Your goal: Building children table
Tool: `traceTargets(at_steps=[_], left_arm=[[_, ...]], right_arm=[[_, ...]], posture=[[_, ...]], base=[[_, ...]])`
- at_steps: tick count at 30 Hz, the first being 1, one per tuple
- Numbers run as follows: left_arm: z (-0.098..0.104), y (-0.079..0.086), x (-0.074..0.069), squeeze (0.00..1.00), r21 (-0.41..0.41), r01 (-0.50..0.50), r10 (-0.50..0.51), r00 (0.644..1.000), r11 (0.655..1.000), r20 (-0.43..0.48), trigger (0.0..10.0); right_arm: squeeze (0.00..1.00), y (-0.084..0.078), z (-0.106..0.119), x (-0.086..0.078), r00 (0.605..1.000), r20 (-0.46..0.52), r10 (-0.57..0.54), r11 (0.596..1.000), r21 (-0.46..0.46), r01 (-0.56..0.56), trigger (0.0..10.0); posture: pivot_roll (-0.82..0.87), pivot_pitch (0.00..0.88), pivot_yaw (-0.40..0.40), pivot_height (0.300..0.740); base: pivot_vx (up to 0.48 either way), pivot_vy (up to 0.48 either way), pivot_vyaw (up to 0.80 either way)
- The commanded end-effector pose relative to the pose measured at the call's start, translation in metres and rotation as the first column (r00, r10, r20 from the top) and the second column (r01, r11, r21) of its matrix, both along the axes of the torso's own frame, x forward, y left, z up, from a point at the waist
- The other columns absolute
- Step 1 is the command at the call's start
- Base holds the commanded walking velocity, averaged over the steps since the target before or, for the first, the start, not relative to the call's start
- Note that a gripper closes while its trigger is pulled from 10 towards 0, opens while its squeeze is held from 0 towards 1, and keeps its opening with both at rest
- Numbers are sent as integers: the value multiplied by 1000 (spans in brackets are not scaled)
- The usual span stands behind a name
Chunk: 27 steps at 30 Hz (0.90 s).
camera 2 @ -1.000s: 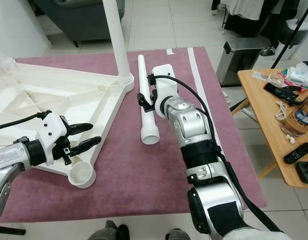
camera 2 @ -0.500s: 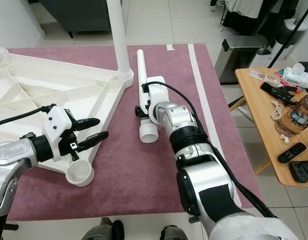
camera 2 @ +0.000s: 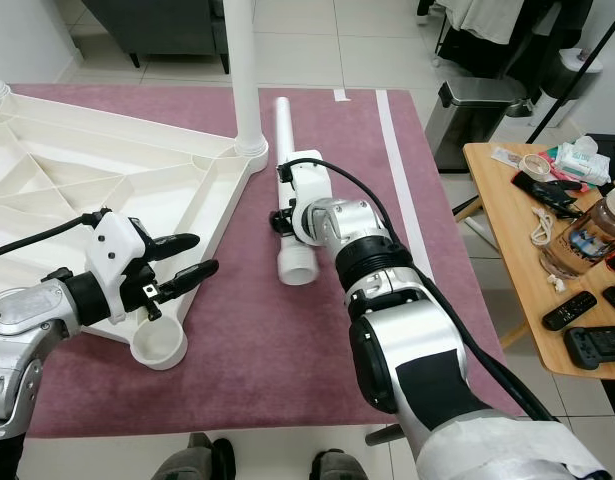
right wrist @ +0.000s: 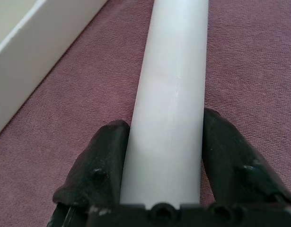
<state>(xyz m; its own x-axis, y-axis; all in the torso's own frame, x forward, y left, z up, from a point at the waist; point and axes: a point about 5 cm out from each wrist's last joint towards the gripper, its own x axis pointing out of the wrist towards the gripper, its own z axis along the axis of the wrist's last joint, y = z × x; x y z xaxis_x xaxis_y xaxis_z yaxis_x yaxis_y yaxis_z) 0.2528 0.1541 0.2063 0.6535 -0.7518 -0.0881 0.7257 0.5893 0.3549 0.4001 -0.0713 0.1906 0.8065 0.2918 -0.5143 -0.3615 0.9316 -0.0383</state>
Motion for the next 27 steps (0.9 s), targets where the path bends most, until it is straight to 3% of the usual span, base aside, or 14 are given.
traceTargets(at_steps=[1,11,12,14,15,16,17,19,20,22,23,25,26,27], left_arm=[[5,9,8,0,-56,-227,231,971,972,60,10000],[8,6,14,0,-66,-228,233,970,971,68,10000],[9,4,16,0,-73,-228,233,970,971,72,10000],[9,4,16,0,-73,-228,233,970,971,72,10000],[10,2,17,0,-81,-226,232,970,971,75,10000],[10,2,17,0,-81,-226,232,970,971,75,10000],[11,0,20,0,-90,-221,228,971,971,77,10000],[11,0,20,0,-90,-221,228,971,971,77,10000],[13,-5,24,0,-107,-210,219,973,972,80,10000],[13,-5,24,0,-107,-210,219,973,972,80,10000],[15,-9,28,0,-123,-200,211,974,972,83,10000],[18,-14,34,0,-153,-201,215,973,968,82,10000],[18,-14,34,0,-153,-201,215,973,968,82,10000],[20,-16,40,0,-180,-214,231,970,960,76,10000]], right_arm=[[0,-11,-29,-6,992,-116,-49,999,-30,46,0],[0,-23,4,7,982,-53,-182,973,137,188,0],[0,-29,28,13,970,-21,-241,932,272,238,9765],[0,-29,28,13,970,-21,-241,932,272,238,9765],[0,-37,56,17,954,4,-299,866,421,269,10000],[0,-37,56,17,954,4,-299,866,421,269,10000],[0,-45,82,18,938,25,-347,788,550,277,10000],[0,-45,82,18,938,25,-347,788,550,277,10000],[0,-60,108,15,909,79,-408,706,659,259,10000],[0,-60,108,15,909,79,-408,706,659,259,10000],[0,-72,124,9,876,150,-457,657,721,219,10000],[0,-81,130,-4,843,234,-484,637,755,156,10000],[0,-81,130,-4,843,234,-484,637,755,156,10000],[0,-86,130,-18,803,329,-498,657,747,102,10000]], posture=[[-40,171,-11,740],[-43,165,2,740],[-43,163,11,740],[-43,163,11,740],[-45,159,19,740],[-45,159,19,740],[-47,157,30,740],[-47,157,30,740],[-53,149,51,740],[-53,149,51,740],[-52,142,61,740],[-52,138,72,740],[-52,138,72,740],[-51,134,81,740]], base=[[0,0,0],[0,0,0],[0,0,0],[0,0,0],[0,0,0],[0,0,0],[0,0,0],[0,0,0],[0,0,0],[0,0,0],[0,0,0],[0,0,0],[0,0,0],[0,0,0]])
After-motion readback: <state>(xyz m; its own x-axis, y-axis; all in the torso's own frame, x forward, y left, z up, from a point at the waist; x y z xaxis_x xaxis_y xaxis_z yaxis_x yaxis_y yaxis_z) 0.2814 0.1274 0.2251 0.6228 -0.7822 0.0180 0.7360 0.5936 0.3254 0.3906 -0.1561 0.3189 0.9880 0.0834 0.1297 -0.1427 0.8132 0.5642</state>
